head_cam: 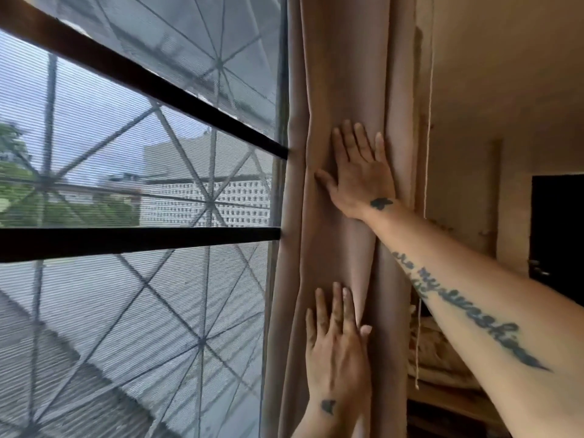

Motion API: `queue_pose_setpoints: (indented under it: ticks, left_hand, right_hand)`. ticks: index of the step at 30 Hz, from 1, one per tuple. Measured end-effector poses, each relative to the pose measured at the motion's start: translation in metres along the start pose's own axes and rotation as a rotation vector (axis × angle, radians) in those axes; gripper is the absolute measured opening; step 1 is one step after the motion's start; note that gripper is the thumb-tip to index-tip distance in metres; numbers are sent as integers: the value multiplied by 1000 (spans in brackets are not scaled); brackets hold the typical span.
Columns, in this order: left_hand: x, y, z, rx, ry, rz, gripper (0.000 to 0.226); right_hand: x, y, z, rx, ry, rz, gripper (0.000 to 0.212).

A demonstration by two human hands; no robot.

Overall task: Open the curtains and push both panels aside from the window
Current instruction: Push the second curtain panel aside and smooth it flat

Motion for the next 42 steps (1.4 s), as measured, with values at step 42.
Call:
queue_pose_setpoints:
  ticks: [42]
  left_hand:
    - [34, 121, 151, 4, 45, -149, 60]
  right_hand:
    - [101, 155, 22, -152, -72, 59, 72]
Point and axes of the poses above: each hand's wrist, its own z-axis towards the middle knuckle, its own y-axis out of the palm, x = y × z, the point moved 8 cm from there along z, towards the middle knuckle, and after that the axes turned 11 degrees about -x, right-handed, at the moved point
